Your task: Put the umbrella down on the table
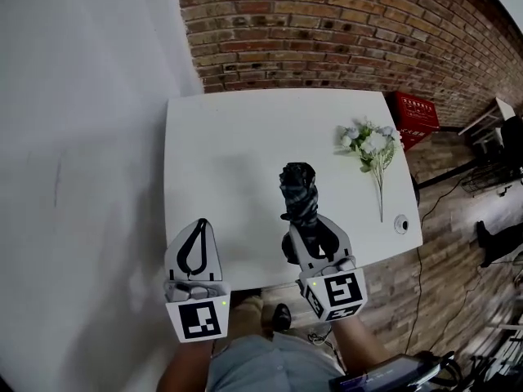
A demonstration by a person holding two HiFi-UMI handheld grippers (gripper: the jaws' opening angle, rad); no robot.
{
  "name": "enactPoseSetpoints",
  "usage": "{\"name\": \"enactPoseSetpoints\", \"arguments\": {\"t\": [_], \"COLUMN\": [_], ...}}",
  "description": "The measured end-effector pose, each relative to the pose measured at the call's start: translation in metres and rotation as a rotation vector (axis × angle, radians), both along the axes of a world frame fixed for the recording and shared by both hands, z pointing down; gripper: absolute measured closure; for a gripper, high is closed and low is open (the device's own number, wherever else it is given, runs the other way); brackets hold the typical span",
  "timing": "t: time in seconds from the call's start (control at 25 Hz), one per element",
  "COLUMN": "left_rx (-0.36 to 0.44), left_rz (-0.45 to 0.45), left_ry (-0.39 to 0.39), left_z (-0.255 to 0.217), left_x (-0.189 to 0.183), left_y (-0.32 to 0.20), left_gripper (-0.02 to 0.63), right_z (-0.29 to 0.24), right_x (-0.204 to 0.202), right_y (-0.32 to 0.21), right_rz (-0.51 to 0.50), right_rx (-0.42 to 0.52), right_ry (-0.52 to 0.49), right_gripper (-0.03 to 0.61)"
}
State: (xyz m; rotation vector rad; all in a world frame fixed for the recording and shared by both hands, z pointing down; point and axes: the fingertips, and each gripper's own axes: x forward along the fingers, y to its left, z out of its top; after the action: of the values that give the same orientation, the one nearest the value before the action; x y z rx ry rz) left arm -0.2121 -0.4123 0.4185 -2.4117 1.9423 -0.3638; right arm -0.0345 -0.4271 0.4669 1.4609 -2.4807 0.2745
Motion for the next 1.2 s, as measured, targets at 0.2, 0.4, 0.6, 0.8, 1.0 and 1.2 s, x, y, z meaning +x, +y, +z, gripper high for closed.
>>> {"name": "enactPoseSetpoints", "arguments": {"t": [0.2,0.4,0.6,0.8,1.0,1.2], "left_rx": [-0.035,-0.076,-0.104,-0.127,-0.134,-0.135], "left_rz": [0.006,0.002,0.000,0.000,-0.006,-0.006], "left_ry": [0.009,0.015,0.013,0.014,0.017,0.015], "left_z": [0.020,0.036,0.053,0.066,0.073,0.076], "left_x": [-0.003,-0.010,-0.017,-0.022,-0.027,-0.030], "left_y": [-0.012,-0.021,-0.031,-0.037,-0.043,-0.046], "left_gripper": [0.606,0.606,0.606,0.606,0.606,0.606], "right_z": [0.032,0.055,0.079,0.097,0.111,0.123], "right_x": [-0.002,-0.005,-0.007,-0.011,-0.013,-0.018], "right_y": [-0.007,-0.014,-0.020,-0.024,-0.029,-0.032], "right_rz": [0.007,0.009,0.008,0.008,0.003,-0.011], "right_rx": [-0.063,-0.108,-0.150,-0.185,-0.218,-0.259], "right_ry": [0.025,0.045,0.065,0.079,0.092,0.112], "right_gripper": [0.425,0.425,0.424,0.423,0.422,0.420]}}
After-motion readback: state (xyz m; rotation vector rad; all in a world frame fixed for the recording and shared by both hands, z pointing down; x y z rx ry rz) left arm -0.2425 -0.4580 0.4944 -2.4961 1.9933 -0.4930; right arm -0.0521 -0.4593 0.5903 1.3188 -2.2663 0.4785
